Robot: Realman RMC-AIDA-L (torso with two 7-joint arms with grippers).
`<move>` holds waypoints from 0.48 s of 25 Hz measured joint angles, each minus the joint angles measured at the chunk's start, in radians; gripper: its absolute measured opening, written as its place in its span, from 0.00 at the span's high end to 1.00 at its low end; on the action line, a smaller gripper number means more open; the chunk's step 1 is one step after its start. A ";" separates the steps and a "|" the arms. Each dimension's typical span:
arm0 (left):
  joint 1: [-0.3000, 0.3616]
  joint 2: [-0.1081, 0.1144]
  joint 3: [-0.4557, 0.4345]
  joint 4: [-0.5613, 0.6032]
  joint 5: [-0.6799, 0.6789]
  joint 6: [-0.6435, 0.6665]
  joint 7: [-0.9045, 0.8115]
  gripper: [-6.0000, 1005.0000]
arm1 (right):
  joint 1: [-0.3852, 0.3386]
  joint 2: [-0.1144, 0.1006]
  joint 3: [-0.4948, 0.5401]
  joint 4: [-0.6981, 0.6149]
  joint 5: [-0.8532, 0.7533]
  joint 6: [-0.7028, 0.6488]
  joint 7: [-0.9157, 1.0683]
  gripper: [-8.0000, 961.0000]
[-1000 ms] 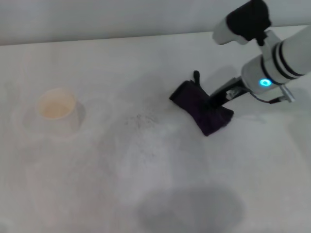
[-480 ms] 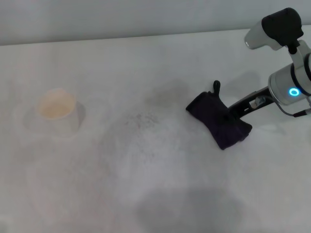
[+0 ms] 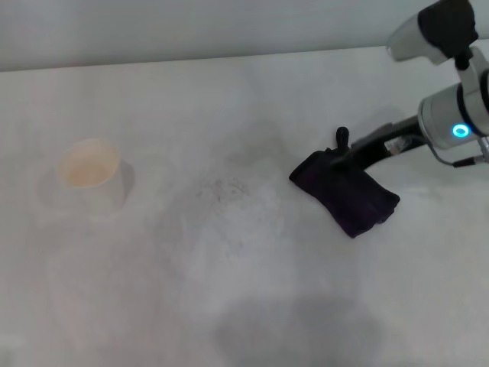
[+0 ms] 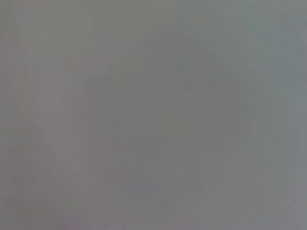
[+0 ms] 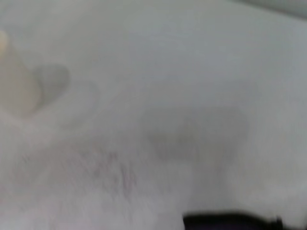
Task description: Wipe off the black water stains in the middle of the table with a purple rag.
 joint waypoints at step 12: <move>-0.006 0.002 -0.002 -0.003 -0.011 -0.016 0.000 0.12 | -0.018 -0.001 0.466 0.364 0.706 -0.086 -0.687 0.26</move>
